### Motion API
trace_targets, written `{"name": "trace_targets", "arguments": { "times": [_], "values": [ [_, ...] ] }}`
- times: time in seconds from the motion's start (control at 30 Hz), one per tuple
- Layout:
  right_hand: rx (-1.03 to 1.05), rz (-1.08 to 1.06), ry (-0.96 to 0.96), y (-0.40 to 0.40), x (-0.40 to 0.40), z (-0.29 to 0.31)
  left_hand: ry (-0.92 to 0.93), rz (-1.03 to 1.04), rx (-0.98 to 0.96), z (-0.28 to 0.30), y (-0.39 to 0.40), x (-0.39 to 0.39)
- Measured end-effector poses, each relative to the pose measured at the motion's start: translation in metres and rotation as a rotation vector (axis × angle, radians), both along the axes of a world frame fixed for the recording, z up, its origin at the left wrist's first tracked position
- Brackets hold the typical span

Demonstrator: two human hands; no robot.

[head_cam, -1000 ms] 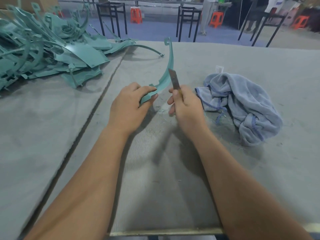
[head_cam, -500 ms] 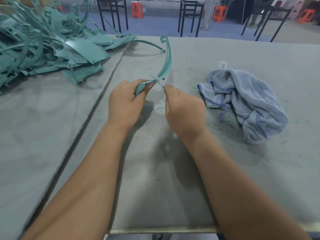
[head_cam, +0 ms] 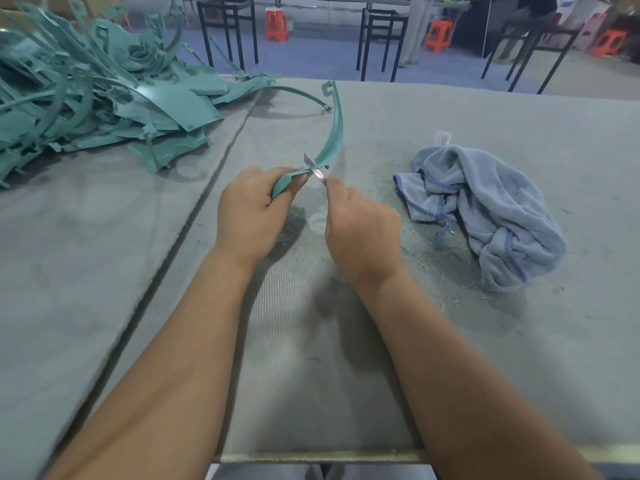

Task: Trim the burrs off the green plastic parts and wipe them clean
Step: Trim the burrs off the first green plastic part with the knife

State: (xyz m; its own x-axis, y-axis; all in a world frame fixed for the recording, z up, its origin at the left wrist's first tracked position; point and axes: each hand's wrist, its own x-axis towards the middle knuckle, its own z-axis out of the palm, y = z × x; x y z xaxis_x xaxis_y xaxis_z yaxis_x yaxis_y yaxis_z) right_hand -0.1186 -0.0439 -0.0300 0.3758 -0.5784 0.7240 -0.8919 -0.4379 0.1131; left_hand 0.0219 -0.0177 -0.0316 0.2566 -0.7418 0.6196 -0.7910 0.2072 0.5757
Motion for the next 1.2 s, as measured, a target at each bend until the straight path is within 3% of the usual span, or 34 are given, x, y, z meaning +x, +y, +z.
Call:
{"name": "trace_targets", "arguments": {
  "times": [0.17,0.33,0.63,0.8,0.97,1.07,1.2],
  "values": [
    [0.251,-0.005,-0.015,-0.023,-0.014,-0.009,-0.025,0.011,-0.082,0.002,0.011,0.001],
    [0.286,-0.019,-0.135,-0.024,-0.014,-0.01,0.072,-0.03,-0.124,0.005,0.013,0.003],
    [0.293,0.009,-0.116,-0.028,-0.019,-0.009,0.301,-0.085,-0.066,0.012,0.015,0.015],
    [0.425,0.162,-0.405,-0.032,-0.02,-0.013,0.336,-0.05,-0.066,0.009,0.016,0.015],
    [0.823,0.501,-1.311,-0.031,-0.029,0.0,0.221,-0.055,-0.051,0.011,0.02,0.006],
    [0.987,0.576,-1.413,-0.032,-0.038,0.004,0.172,-0.108,-0.048,0.015,0.021,0.008],
    [1.116,0.631,-1.39,-0.032,-0.039,0.005,-0.27,-0.165,-0.16,0.02,0.022,0.004]
  ]
}}
